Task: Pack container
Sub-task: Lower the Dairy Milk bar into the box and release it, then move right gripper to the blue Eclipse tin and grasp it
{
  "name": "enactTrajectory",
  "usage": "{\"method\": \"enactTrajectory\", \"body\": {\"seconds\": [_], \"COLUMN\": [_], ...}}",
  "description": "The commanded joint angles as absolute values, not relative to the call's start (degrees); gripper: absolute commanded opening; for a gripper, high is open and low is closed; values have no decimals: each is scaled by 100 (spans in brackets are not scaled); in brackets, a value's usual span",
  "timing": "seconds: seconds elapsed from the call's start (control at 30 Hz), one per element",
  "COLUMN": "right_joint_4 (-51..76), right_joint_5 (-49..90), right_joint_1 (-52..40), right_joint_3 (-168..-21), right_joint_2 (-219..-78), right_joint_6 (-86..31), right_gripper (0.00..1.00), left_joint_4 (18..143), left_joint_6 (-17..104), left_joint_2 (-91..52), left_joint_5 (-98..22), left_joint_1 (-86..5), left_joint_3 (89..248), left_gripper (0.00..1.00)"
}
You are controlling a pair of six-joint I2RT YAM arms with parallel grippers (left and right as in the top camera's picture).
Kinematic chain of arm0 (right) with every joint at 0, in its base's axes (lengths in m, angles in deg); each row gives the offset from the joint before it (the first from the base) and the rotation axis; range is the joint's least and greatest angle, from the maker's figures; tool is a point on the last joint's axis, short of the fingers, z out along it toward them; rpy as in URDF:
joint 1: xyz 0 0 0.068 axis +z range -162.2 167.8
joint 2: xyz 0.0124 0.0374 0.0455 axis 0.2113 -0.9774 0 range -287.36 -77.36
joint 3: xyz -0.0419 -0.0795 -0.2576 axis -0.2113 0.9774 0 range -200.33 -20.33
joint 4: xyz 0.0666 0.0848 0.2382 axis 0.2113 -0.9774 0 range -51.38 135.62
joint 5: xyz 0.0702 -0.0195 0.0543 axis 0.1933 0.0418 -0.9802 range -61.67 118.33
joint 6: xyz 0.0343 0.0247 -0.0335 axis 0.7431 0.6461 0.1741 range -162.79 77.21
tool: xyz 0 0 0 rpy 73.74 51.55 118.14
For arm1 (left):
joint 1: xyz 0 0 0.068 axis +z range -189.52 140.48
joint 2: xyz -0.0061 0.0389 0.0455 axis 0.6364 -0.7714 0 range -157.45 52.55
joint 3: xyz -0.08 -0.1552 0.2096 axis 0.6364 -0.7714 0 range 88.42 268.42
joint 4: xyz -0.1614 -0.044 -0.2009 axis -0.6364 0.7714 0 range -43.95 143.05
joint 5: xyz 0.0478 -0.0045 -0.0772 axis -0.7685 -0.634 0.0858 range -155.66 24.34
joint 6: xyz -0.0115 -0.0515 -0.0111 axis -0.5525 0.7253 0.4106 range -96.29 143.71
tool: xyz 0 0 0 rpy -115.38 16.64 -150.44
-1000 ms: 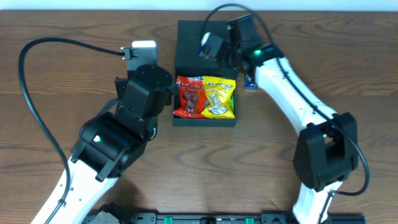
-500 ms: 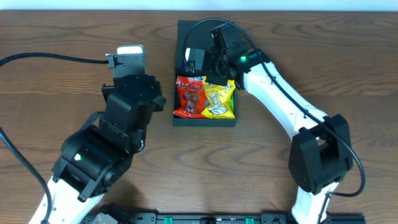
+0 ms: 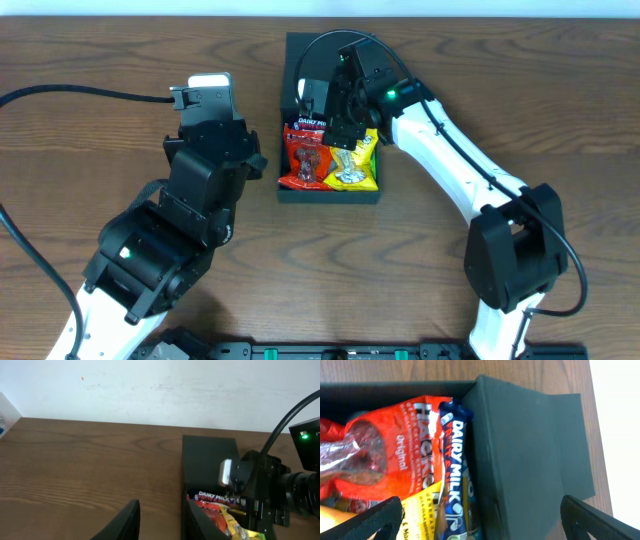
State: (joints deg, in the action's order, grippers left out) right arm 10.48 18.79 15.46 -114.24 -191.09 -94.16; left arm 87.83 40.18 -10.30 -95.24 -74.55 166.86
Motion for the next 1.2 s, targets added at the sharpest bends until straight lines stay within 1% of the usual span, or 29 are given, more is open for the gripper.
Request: {"method": "enactTrajectory", "body": {"seconds": [0.0,0.07,0.1,0.17,0.2,0.23,0.3,0.43,0.57,0.6,0.63,0.67,0.77,0.8,0.9,1.17], "right_joint_4": [1149,1131,1066,1022,1029,1061,1155,1175,1177,1179,1182,1186,1271,1293,1424,2202], "right_joint_5": [1973,1975,1979,2097,2220,2342,2403,2403,2403,2403,2405,2403,2401,2401,2408,2408], "right_joint_1": [1494,1452,1435,1400,1362,1301,1061,473,-36,-146,-220,-272,-286,-272,-233,-76], "right_joint_3": [-11424,-11424,-11424,-11424,-11424,-11424,-11424,-11422,-11345,-11297,-11242,-11188,-10976,-10899,-10611,-9833], "right_joint_2": [-19094,-19094,-19094,-19094,-19094,-19094,-19094,-19094,-19094,-19094,-19094,-19094,-19094,-19094,-19094,-19094], "right_joint_6": [-8693,-8437,-8439,-8422,-8245,-7908,-6894,-5281,-4138,-3902,-3740,-3589,-3355,-3331,-3226,-3084], "right_gripper": [99,99,82,43,12,4,2,2,2,5,11,23,48,52,57,57], "left_joint_4": [8785,8785,8785,8785,8785,8787,8785,8785,8785,8783,8783,8783,8783,8783,8783,8785], "left_joint_6": [3996,3996,3996,3996,3998,3996,3996,3998,3998,3998,3998,3998,3998,3998,4000,4000], "left_joint_2": [-991,-991,-991,-991,-991,-991,-991,-991,-991,-991,-991,-991,-991,-991,-991,-991], "left_joint_5": [-9629,-9629,-9631,-9631,-9629,-9629,-9629,-9629,-9627,-9627,-9627,-9627,-9627,-9627,-9625,-9607], "left_joint_1": [-7431,-7431,-7431,-7431,-7431,-7431,-7431,-7431,-7431,-7431,-7431,-7431,-7431,-7431,-7431,-7431], "left_joint_3": [16696,16696,16696,16696,16696,16696,16696,16696,16696,16696,16696,16696,16696,16696,16696,16696], "left_gripper": [31,31,31,31,31,31,31,32,33,33,33,33,34,34,34,34]}}
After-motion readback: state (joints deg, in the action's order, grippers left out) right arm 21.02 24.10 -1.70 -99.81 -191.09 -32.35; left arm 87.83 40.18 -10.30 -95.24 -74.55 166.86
